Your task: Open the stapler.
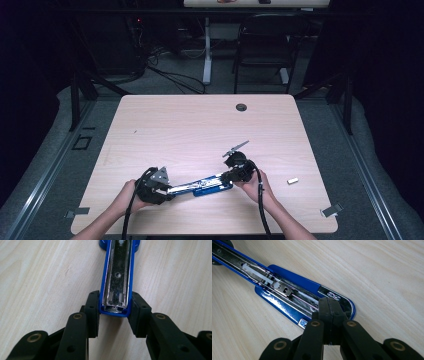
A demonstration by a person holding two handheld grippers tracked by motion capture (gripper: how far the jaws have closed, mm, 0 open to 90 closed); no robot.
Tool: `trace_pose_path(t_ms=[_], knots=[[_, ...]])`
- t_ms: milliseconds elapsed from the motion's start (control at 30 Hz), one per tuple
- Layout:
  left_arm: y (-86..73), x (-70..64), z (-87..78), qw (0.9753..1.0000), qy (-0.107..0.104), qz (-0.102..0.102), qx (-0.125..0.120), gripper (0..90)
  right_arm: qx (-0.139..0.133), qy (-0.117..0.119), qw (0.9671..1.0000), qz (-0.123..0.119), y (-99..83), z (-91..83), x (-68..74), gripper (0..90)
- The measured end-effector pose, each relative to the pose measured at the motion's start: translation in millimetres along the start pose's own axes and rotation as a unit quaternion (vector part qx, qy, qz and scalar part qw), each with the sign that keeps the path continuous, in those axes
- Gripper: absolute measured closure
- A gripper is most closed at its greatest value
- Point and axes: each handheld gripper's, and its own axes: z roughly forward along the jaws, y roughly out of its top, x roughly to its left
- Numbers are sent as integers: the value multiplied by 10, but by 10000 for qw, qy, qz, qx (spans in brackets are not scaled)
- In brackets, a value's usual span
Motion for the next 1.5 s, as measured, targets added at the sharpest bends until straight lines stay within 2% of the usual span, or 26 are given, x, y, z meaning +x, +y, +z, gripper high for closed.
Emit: trace_pose_path(t_ms=[33, 67, 167, 433, 667, 767, 900, 967, 1033, 1133, 1167, 1200, 1233, 1267, 1367, 1400, 1500], knots=[[4, 6, 0, 10000, 2, -1, 12, 648, 72, -37, 10000, -28, 4, -7, -4, 900], [6, 15, 3, 10000, 16, -3, 1, 647, -10, -26, 10000, 92, 6, 5, 13, 900], [18, 52, 13, 10000, 28, -55, -11, 641, 3, -104, 9998, 162, 11, 6, 32, 900], [78, 144, 65, 9999, 78, -90, -5, 615, 149, -199, 9994, 233, 25, -7, 29, 900], [83, 219, 67, 9999, 56, 137, -71, 618, 148, -279, 9989, 356, 29, -5, 48, 900], [106, 255, 68, 9997, 37, 225, -48, 618, 200, -282, 9989, 321, 31, -16, 43, 900], [125, 283, 64, 9995, 23, 317, -14, 618, 126, -215, 9993, 261, 19, -18, 41, 900], [129, 296, 57, 9989, -53, 455, 26, 620, 127, -198, 9994, 241, 16, -20, 33, 900], [120, 307, 62, 9988, -74, 484, 6, 623, 15, -141, 9996, 234, 12, -21, 36, 900], [112, 302, 65, 9984, -30, 568, -17, 625, -14, -85, 9999, 126, 17, -51, 34, 897], [115, 308, 53, 9983, -74, 584, 1, 626, -66, -58, 9999, 122, 20, -58, 43, 888], [122, 302, 47, 9981, -32, 609, 3, 626, -153, -43, 9998, 117, 19, -56, 54, 872], [124, 295, 46, 9979, -1, 640, -6, 626, -83, -73, 9999, 38, 26, -65, 58, 870], [131, 304, 29, 9977, -90, 668, 42, 627, -88, -72, 9999, 26, 27, -64, 61, 858], [135, 281, 20, 9975, 35, 707, -7, 628, -190, -58, 9998, -9, 34, -51, 65, 828], [141, 279, 15, 9974, 37, 723, 11, 629, -120, -73, 9999, -59, 39, -59, 61, 824], [158, 279, 0, 9968, 23, 798, 73, 630, -139, 61, 9999, -70, 45, -64, 55, 762]])
